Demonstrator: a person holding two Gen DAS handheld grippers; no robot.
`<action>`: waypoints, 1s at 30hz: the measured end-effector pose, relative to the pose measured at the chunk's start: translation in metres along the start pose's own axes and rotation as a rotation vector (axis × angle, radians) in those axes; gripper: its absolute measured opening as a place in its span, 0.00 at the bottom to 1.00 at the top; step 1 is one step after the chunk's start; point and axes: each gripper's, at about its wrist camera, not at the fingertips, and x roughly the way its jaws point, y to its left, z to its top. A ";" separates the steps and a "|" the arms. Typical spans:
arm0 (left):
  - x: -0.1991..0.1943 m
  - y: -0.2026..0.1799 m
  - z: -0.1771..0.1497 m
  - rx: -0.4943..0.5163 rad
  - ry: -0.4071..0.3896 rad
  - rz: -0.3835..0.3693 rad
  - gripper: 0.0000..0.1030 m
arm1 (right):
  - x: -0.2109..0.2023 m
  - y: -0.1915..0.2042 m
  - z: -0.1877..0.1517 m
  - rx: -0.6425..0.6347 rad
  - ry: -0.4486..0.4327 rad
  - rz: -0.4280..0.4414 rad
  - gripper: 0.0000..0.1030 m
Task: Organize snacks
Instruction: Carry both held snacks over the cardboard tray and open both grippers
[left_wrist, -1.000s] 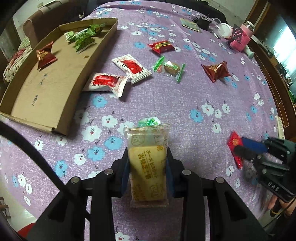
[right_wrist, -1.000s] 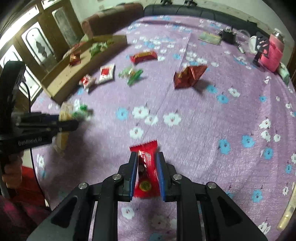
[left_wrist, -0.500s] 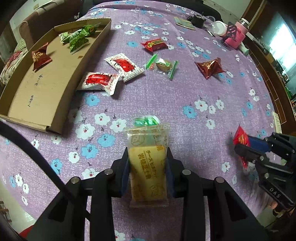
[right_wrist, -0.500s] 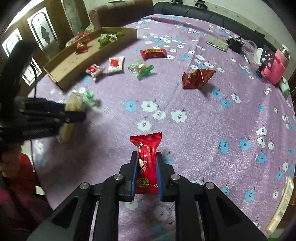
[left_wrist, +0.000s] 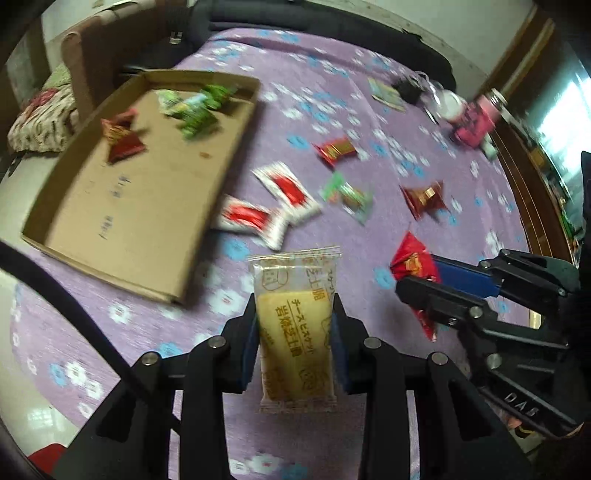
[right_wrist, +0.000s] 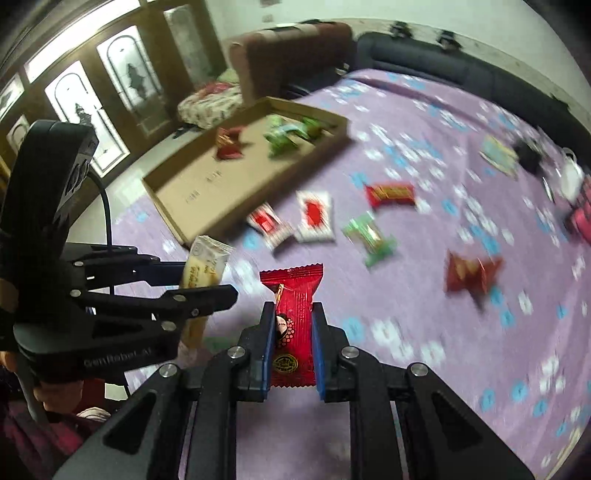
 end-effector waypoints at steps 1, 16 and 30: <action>-0.003 0.006 0.003 -0.012 -0.009 0.004 0.35 | 0.003 0.005 0.008 -0.013 -0.007 0.010 0.15; -0.023 0.114 0.075 -0.194 -0.110 0.178 0.35 | 0.068 0.051 0.106 -0.146 -0.048 0.067 0.16; 0.026 0.169 0.102 -0.270 -0.043 0.271 0.35 | 0.137 0.058 0.148 -0.117 -0.003 0.054 0.16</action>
